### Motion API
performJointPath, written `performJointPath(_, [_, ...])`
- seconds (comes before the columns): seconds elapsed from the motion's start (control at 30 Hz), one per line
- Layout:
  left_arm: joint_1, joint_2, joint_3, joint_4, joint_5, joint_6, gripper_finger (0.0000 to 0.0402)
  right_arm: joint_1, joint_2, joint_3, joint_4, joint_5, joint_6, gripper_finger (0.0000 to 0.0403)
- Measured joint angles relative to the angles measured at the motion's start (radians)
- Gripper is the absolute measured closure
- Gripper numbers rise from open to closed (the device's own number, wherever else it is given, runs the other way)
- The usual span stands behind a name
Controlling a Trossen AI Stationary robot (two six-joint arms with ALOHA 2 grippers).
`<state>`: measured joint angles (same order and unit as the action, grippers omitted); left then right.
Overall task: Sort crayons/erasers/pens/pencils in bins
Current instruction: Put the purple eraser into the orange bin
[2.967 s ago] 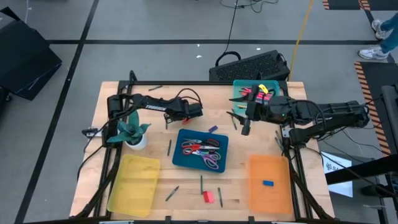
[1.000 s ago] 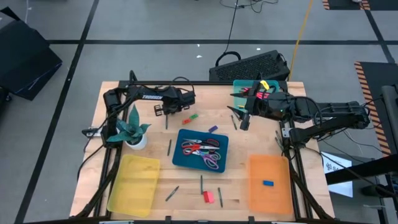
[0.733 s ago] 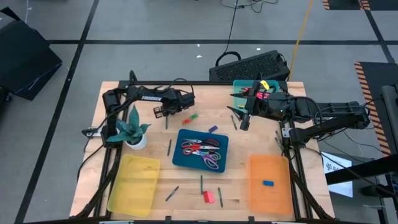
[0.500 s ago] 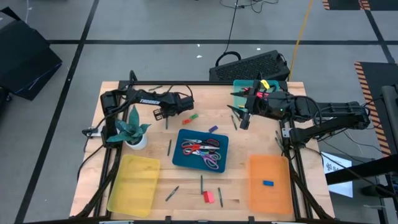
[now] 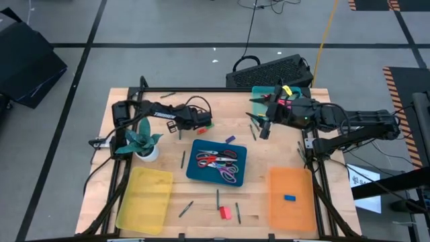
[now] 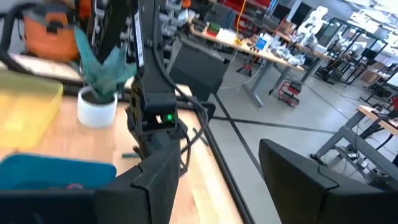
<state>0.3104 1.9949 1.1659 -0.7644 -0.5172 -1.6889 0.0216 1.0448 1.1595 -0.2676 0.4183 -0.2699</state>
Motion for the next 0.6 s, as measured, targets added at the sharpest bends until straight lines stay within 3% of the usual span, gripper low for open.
performJointPath(0.2, [0.039,-0.002,0.002,0.009,0.067,0.004,0.0314,0.007,-0.027,0.014,0.008,-0.005,0.106,0.0193])
performJointPath(0.33, [0.074,-0.007,0.005,0.002,0.147,0.065,0.0338,0.026,-0.055,0.035,0.026,-0.076,0.137,0.0193])
performJointPath(0.6, [0.139,-0.133,-0.006,-0.006,0.292,0.229,0.0330,0.000,-0.047,0.050,0.033,-0.188,0.135,0.0193])
